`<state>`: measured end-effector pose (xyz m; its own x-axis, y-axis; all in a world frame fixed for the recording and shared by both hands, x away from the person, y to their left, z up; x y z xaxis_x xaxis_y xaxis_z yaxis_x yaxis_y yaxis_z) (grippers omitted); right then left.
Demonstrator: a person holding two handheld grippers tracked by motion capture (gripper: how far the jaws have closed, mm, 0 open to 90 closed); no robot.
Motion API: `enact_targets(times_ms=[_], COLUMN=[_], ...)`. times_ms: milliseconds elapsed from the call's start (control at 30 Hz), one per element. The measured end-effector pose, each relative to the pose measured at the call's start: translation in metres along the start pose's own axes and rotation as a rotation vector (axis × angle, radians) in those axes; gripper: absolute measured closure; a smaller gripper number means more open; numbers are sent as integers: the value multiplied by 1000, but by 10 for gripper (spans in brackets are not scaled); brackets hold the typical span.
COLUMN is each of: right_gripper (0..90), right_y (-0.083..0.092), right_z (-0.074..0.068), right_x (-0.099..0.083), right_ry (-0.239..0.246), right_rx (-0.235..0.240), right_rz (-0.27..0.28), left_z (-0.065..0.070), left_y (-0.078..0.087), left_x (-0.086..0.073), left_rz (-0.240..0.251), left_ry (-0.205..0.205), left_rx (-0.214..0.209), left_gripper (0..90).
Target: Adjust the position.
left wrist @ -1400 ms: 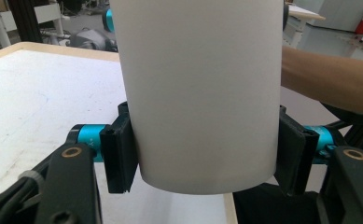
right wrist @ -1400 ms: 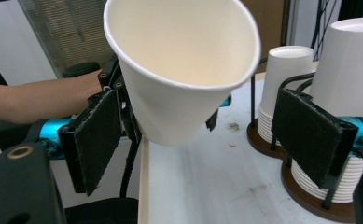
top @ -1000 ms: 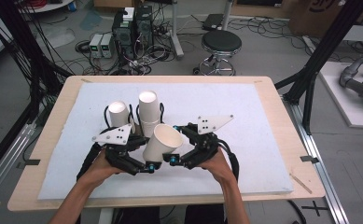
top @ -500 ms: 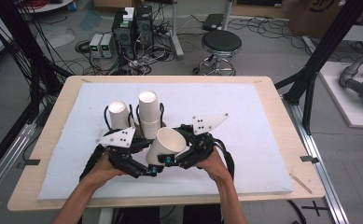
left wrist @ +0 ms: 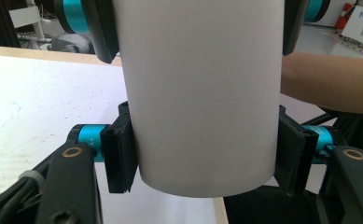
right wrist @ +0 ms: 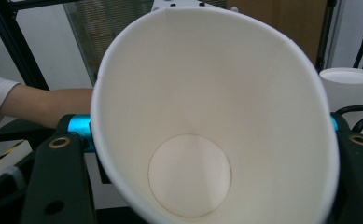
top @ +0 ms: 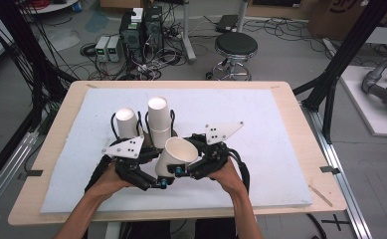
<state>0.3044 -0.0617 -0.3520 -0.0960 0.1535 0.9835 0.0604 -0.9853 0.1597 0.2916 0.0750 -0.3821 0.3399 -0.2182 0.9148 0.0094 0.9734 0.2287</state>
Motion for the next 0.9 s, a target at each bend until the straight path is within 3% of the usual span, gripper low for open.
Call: enact_targets(times_ms=[333,400,500,600,733,900], right_gripper=[332,331,332,332,332,332], right_y=[0,0,1,2,4,5], right_z=[0,0,0,0,1,1], right_x=[0,0,1,1,0,0], right_ry=[-1,-4,1,0,2,-2], right_rx=[1,2,-4,-13,-19,-23], right_rz=[2,-1,5,1,-6,-8], left_z=[0,1,-2,-2,-2,-2], left_y=[0,0,-2,-2,0,2], left_x=[0,-1,-3,-4,-4,-5], left_rz=[3,-4,-26,-30,-31,-37], left_ry=[-4,10,25,26,25,33], left_rx=[4,13,57,54,91,99], left_gripper=[350,342,191,43,41,41])
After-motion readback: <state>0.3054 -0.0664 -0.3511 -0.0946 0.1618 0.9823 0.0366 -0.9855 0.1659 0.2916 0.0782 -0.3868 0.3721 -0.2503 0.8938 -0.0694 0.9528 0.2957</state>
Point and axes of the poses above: each handheld gripper's, and its own axes: y roughly backward along the jaws, x roughly out of its top, z roughly to its right, the point moved 6 cm from there along -y, roughly forward along the jaws, and after that the axes turned 14 degrees about y, right-handed, at the moved point
